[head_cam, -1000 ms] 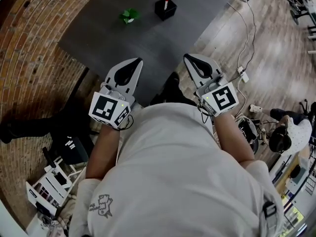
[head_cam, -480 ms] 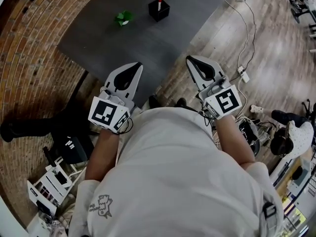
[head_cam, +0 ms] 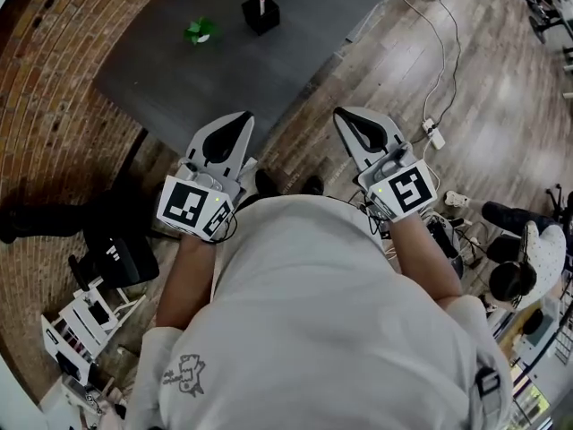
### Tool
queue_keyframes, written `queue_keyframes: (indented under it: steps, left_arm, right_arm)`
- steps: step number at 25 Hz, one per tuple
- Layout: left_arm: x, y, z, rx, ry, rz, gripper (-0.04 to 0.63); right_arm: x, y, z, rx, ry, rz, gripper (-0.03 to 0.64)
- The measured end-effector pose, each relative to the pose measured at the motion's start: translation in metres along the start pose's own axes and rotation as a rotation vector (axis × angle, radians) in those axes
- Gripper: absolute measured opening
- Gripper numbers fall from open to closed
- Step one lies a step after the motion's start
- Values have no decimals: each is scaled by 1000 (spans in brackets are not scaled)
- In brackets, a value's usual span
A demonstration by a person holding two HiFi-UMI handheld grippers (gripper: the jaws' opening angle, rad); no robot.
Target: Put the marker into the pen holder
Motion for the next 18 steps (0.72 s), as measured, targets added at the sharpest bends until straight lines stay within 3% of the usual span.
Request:
queue_keyframes:
  steps: [9,18]
  left_arm:
    - [-57,-8,-15,26,-4,25,11]
    - [-70,39,-16,20,-46,-8,11]
  right_arm:
    - [-1,42,-19,-15,-16,48,5]
    - [43,57,-5,-39,1,0,5]
Point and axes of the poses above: the fingertips, and each gripper's own axes: y backward along the fingers, x to its left, z out of its top, the point moved 4 cm from there along y, backward along the fingers, and after that the axes turned 4 degrees about x, right-handed, at the moved point
